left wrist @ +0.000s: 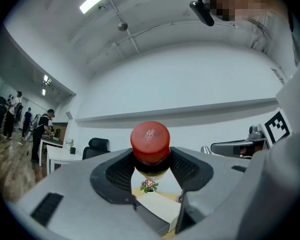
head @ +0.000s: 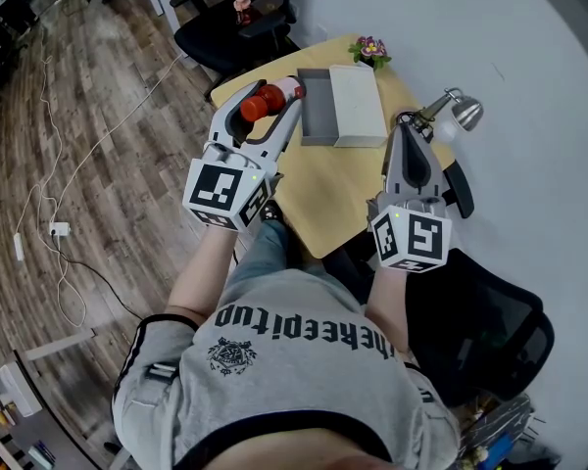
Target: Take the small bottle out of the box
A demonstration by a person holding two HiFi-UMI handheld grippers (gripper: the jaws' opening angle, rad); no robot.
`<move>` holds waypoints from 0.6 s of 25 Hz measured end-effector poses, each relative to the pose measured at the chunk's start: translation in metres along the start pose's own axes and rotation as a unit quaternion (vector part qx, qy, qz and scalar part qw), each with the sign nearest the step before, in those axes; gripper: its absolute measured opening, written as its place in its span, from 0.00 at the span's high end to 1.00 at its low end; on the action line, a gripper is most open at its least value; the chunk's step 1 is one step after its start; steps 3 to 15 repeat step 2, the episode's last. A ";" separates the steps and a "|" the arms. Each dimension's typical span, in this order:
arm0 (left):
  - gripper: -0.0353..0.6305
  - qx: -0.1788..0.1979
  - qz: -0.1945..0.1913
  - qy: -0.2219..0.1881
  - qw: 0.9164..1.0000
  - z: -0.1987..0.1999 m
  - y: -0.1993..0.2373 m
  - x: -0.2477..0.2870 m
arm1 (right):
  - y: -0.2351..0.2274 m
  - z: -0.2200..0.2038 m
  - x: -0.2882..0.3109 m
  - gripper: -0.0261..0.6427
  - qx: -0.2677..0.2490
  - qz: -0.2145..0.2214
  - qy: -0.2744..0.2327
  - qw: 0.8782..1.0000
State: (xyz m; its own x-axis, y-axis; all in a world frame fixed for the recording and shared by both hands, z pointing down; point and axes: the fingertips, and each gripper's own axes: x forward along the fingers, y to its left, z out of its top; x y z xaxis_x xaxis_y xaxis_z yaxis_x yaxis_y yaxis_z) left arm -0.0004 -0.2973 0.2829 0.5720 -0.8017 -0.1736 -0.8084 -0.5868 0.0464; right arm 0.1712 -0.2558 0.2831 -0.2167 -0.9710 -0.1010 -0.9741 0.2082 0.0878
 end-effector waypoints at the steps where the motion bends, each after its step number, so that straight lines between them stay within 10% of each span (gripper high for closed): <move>1: 0.62 0.000 0.000 0.000 1.000 0.000 0.000 -0.001 | 0.001 -0.001 0.000 0.98 0.000 0.000 0.000 1.000; 15: 0.62 0.000 0.000 0.000 1.000 -0.001 0.000 -0.001 | 0.001 -0.001 0.000 0.98 0.001 0.001 0.000 1.000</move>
